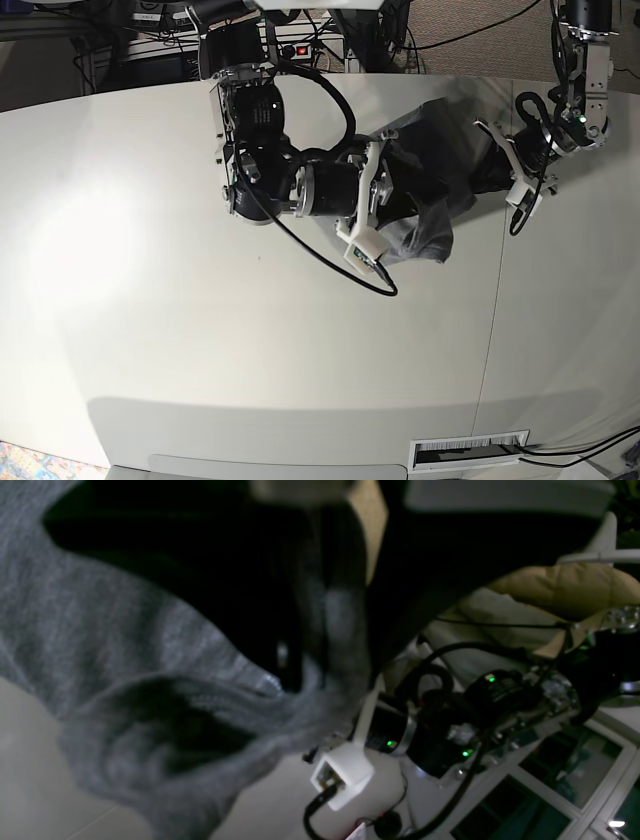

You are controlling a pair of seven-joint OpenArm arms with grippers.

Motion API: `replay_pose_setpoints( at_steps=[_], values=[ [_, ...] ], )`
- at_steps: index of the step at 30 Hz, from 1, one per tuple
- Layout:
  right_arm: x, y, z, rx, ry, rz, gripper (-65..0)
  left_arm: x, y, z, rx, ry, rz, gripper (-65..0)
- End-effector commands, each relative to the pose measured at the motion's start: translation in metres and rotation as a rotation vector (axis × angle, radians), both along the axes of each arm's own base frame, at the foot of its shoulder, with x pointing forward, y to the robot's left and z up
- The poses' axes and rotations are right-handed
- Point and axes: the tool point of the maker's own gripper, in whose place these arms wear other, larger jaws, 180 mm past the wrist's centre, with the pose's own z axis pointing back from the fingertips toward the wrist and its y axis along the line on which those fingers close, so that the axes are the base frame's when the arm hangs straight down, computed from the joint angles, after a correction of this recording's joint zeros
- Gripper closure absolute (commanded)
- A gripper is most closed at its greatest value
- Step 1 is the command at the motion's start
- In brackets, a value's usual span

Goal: Fold the T-shirt properly

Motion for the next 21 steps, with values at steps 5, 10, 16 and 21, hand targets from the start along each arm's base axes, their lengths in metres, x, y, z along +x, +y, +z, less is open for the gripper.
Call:
replay_pose_setpoints(
  at_steps=[5,10,16,21],
  values=[
    [0.002,0.006,0.024,0.088,-0.033,0.010,-12.8,0.008,0.004,0.013,-0.009,-0.045,0.000,0.0],
    [0.002,0.004,0.015,0.034,-0.037,0.013,-23.5,0.008,0.004,0.013,-0.009,-0.045,0.000,0.0],
    [0.001,0.006,0.019,0.062,-0.032,0.018,-27.6,0.008,0.004,0.013,-0.009,-0.045,0.000,0.0],
    [0.005,0.007,0.029,0.102,-0.044,0.011,-27.6,0.008,0.004,0.013,-0.009,-0.045,0.000,0.0]
  ],
)
